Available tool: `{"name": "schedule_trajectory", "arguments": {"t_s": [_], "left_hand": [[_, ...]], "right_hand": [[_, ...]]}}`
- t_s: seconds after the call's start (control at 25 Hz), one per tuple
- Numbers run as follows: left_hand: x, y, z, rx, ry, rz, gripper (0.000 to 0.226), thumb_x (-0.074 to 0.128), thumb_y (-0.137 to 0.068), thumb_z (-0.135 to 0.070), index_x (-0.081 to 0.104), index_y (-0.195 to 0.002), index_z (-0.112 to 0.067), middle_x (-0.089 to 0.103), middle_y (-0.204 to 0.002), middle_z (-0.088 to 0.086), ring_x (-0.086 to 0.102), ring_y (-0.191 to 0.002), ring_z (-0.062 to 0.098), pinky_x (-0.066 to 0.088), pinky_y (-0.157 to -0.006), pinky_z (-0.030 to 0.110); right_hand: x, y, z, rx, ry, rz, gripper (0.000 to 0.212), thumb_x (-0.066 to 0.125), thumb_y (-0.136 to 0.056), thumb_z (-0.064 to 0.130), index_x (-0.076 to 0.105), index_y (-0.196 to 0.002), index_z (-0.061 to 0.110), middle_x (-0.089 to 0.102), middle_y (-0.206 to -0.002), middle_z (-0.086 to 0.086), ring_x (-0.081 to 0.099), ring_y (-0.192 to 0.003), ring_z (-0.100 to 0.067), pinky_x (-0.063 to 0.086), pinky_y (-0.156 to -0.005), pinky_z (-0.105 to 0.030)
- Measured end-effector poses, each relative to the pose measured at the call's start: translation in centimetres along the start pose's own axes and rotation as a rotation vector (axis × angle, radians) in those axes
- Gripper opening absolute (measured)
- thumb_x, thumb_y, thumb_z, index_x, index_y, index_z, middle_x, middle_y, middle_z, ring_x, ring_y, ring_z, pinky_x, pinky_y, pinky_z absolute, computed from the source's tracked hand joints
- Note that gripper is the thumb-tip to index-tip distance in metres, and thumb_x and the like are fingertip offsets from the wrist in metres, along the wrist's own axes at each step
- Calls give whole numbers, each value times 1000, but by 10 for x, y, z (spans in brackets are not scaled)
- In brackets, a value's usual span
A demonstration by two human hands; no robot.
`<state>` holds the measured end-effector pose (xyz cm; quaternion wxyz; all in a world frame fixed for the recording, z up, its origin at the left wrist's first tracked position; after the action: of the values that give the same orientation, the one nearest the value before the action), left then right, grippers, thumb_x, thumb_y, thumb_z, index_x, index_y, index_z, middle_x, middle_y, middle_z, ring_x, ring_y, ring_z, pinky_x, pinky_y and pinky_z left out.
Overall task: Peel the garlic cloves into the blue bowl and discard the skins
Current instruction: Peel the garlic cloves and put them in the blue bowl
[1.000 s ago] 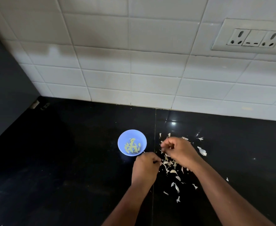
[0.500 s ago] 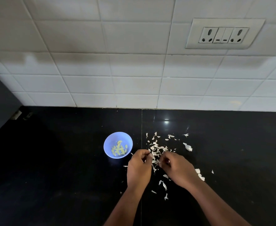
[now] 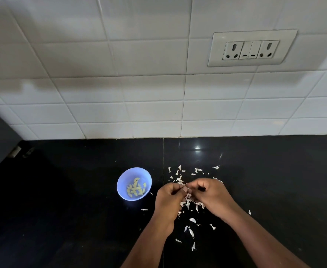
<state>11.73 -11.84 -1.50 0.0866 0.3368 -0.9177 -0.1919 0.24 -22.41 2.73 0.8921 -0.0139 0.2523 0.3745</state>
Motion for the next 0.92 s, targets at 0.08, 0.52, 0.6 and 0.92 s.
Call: {"name": "schedule_trajectory", "arguments": {"t_s": [0.08,0.52,0.6,0.92], "left_hand": [[4,-5,-3,20,9,-6,7,75,-94,-10,75,-99,-15,76,-87,-3,64,-71,4,48,-62,22],[-15,-14,-14,790,-789,-358,23,52,-100,-24,70,-112,-16,73,-104,-5,70,-91,16,59,-69,31],[-9,-15,-14,825,-833,-319,27,50,-98,-25,70,-113,-16,74,-103,-4,71,-91,17,60,-67,31],[-7,-14,-15,825,-838,-279,30,47,-98,-27,69,-115,-16,75,-105,-2,73,-92,18,61,-68,33]], "right_hand": [[-6,-6,1,-37,136,-14,9,79,-91,26,82,-90,35,78,-86,15,73,-78,-4,61,-79,-33],[-30,-55,26,-89,617,-129,14,60,-99,21,61,-89,32,65,-91,17,62,-76,-7,49,-68,-31],[-27,-61,33,-122,704,-151,10,58,-98,16,61,-97,26,66,-100,10,65,-85,-16,52,-73,-35],[10,-57,20,-91,871,26,14,59,-95,11,56,-105,21,64,-108,0,65,-100,-25,47,-74,-34]]}}
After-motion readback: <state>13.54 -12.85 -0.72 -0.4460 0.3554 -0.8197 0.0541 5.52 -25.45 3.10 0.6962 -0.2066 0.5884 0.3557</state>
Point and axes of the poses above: each hand's wrist, its own y-axis away from the middle knuckle, its own x-axis out of the palm, z = x × y, the point moved 7 cm from there along -y, towards the middle knuckle
